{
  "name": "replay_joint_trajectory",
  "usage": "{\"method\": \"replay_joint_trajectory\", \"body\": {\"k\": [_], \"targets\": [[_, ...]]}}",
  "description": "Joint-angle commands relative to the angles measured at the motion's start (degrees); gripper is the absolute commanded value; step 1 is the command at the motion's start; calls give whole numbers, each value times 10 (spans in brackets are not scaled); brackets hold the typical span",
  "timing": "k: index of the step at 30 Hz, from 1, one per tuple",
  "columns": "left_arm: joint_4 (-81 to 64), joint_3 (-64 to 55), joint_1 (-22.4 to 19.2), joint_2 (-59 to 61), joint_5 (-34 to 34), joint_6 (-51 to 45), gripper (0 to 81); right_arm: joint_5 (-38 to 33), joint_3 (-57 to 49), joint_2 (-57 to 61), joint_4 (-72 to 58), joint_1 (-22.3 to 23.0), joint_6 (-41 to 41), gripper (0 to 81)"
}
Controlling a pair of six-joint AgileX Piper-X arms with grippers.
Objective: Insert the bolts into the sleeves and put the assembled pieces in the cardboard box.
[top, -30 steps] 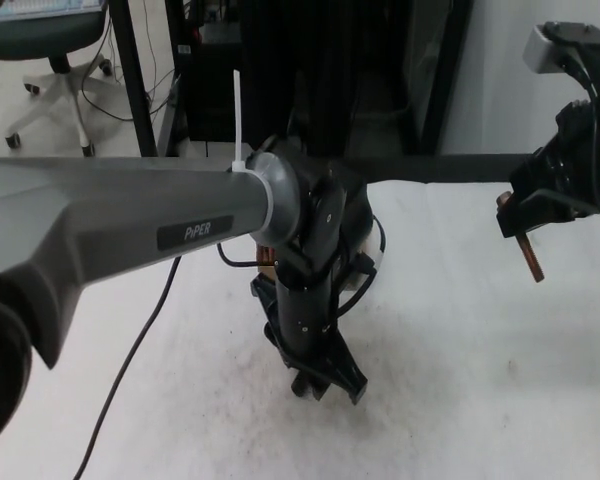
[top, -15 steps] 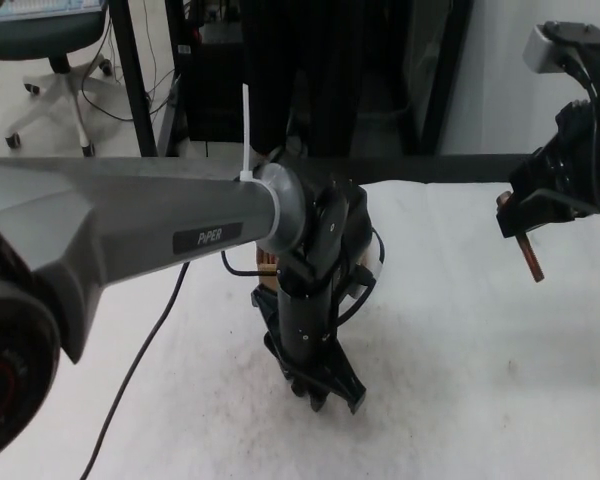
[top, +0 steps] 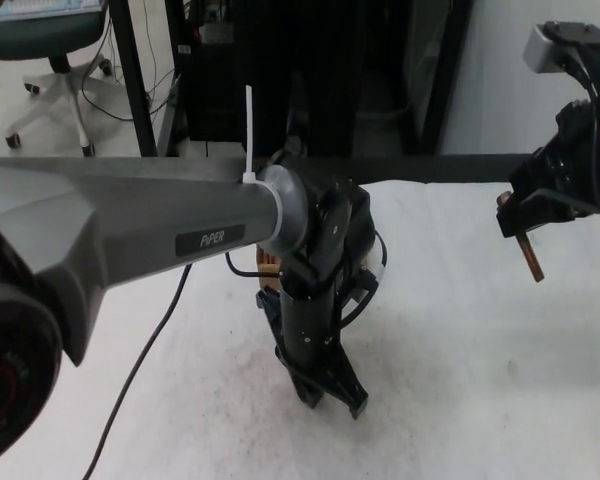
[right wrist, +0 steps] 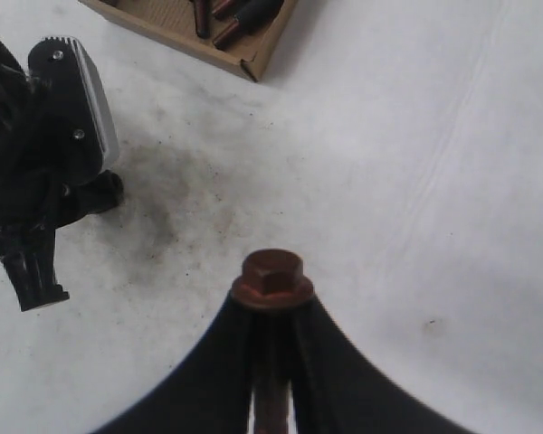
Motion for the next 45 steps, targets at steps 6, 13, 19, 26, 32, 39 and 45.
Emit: {"method": "replay_joint_trajectory", "body": {"k": [6, 13, 19, 26, 32, 39, 45], "targets": [[-40, -10, 0, -39, 73, -26, 3, -20, -2, -10, -14, -29, 20, 8], [-163, -4, 0, -204, 134, -101, 3, -206, -2, -10, -72, -99, 85, 8], [-336, 103, 0, -355, 235, -123, 3, -416, -2, -10, -167, -113, 129, 8], [-626, 310, 1, -448, 459, -124, 3, -513, -2, -10, -255, -62, 135, 8], [-733, 425, 29, -447, 476, -140, 3, -514, -1, -18, -347, -8, 124, 8], [-850, 484, 103, -447, 476, -147, 3, -398, -1, -48, -458, 82, 76, 8], [-923, 502, 143, -447, 480, -184, 3, -182, 81, -63, -653, 173, 137, 8]]}}
